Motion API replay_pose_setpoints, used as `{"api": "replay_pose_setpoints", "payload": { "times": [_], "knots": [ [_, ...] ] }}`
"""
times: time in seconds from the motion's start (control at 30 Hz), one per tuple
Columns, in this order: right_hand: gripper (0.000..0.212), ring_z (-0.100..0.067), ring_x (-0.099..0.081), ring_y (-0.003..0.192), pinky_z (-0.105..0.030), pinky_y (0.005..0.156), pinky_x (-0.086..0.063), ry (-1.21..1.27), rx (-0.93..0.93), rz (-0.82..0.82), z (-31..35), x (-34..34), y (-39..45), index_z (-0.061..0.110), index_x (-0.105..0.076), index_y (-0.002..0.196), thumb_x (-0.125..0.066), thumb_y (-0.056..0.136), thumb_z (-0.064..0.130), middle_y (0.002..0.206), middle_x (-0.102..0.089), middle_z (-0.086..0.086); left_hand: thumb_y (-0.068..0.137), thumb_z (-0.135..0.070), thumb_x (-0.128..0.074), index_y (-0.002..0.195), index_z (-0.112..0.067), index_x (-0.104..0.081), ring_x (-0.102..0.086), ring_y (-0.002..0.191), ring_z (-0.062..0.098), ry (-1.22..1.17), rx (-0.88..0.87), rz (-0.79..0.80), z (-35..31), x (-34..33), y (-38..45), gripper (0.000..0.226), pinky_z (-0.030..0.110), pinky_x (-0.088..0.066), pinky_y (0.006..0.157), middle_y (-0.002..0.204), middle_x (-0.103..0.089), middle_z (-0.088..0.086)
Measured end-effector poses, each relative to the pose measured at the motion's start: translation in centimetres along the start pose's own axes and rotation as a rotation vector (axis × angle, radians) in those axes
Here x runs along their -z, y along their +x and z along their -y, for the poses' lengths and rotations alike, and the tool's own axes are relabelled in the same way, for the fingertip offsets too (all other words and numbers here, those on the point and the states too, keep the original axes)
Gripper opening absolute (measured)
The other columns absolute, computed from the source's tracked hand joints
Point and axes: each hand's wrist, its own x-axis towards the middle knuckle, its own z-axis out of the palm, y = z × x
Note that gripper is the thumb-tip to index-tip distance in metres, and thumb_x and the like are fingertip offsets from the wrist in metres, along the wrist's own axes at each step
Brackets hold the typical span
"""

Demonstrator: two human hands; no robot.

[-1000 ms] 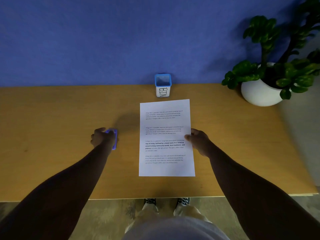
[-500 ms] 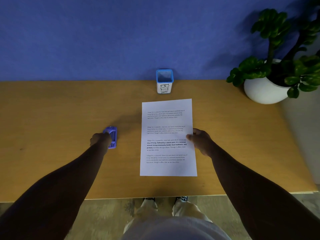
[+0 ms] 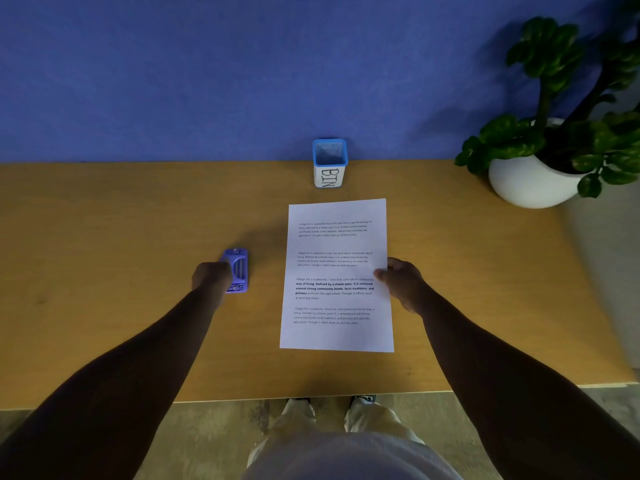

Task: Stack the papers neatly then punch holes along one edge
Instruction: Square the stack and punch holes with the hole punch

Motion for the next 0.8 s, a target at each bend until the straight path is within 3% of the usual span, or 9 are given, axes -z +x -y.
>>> {"api": "replay_pose_setpoints", "payload": {
  "times": [0.17, 0.27, 0.33, 0.43, 0.53, 0.63, 0.7, 0.8],
  "knots": [
    [0.027, -0.017, -0.064, 0.083, -0.025, 0.064, -0.048, -0.010, 0.007, -0.021, -0.1, 0.1, 0.1, 0.016, -0.068, 0.116, -0.058, 0.092, 0.011, 0.104, -0.071, -0.001, 0.094, -0.039, -0.055, 0.117, 0.005, -0.063, -0.065, 0.107, 0.034, -0.014, -0.020, 0.065, -1.6, -1.2, -1.6, 0.050, 0.037, -0.050, 0.087, 0.118, -0.067, 0.021],
    [0.027, -0.018, -0.064, 0.086, -0.026, 0.064, -0.047, -0.010, 0.018, -0.027, -0.1, 0.2, 0.2, 0.016, -0.068, 0.117, -0.058, 0.092, 0.012, 0.107, -0.071, -0.003, 0.091, -0.039, -0.059, 0.118, 0.003, -0.062, -0.065, 0.105, 0.033, -0.004, -0.010, 0.117, -2.3, -2.0, -2.5, 0.050, 0.034, -0.049, 0.081, 0.116, -0.068, 0.019],
    [0.026, -0.015, -0.064, 0.082, -0.024, 0.062, -0.047, -0.017, 0.028, -0.034, -0.1, 0.4, 0.2, 0.016, -0.068, 0.116, -0.058, 0.092, 0.011, 0.104, -0.070, -0.002, 0.091, -0.035, -0.061, 0.116, 0.003, -0.061, -0.065, 0.090, 0.031, -0.035, -0.008, 0.162, -2.8, -2.6, -3.2, 0.045, 0.031, -0.043, 0.072, 0.098, -0.066, 0.015],
    [0.025, -0.016, -0.065, 0.084, -0.025, 0.067, -0.050, -0.015, 0.036, -0.042, -0.4, 0.6, 0.2, 0.017, -0.069, 0.113, -0.059, 0.092, 0.011, 0.102, -0.070, 0.000, 0.093, -0.033, -0.061, 0.108, -0.001, -0.058, -0.048, 0.064, 0.020, -0.025, 0.005, 0.200, -3.3, -3.5, -4.2, 0.036, 0.030, -0.039, 0.064, 0.071, -0.048, 0.006],
    [0.023, -0.016, -0.066, 0.084, -0.024, 0.064, -0.050, -0.017, 0.036, -0.045, -0.8, 0.8, 0.1, 0.018, -0.070, 0.109, -0.059, 0.091, 0.011, 0.098, -0.070, 0.002, 0.093, -0.033, -0.063, 0.102, -0.002, -0.057, -0.053, 0.072, 0.022, -0.037, -0.028, 0.231, -3.4, -4.3, -4.8, 0.033, 0.031, -0.043, 0.067, 0.079, -0.054, 0.008],
    [0.021, -0.013, -0.066, 0.081, -0.023, 0.061, -0.049, -0.023, 0.038, -0.051, -1.0, 1.1, -0.1, 0.022, -0.070, 0.103, -0.058, 0.090, 0.011, 0.092, -0.070, 0.006, 0.092, -0.033, -0.064, 0.104, -0.002, -0.056, -0.056, 0.087, 0.025, -0.063, -0.032, 0.241, -3.5, -4.6, -5.5, 0.034, 0.035, -0.050, 0.081, 0.097, -0.059, 0.012],
    [0.020, -0.010, -0.065, 0.078, -0.022, 0.058, -0.048, -0.037, 0.046, -0.064, -1.1, 1.3, -0.4, 0.025, -0.069, 0.098, -0.057, 0.090, 0.011, 0.087, -0.069, 0.010, 0.093, -0.033, -0.063, 0.102, -0.002, -0.055, -0.056, 0.090, 0.026, -0.057, -0.043, 0.237, -3.6, -4.8, -5.9, 0.033, 0.037, -0.052, 0.091, 0.099, -0.059, 0.013],
    [0.021, -0.009, -0.064, 0.078, -0.021, 0.057, -0.047, -0.047, 0.054, -0.067, -1.3, 1.5, -0.6, 0.027, -0.068, 0.097, -0.057, 0.090, 0.011, 0.086, -0.068, 0.012, 0.091, -0.033, -0.066, 0.100, -0.002, -0.053, -0.055, 0.088, 0.025, -0.081, -0.051, 0.241, -3.8, -5.3, -6.2, 0.035, 0.036, -0.052, 0.090, 0.098, -0.058, 0.013]
  ]
}}
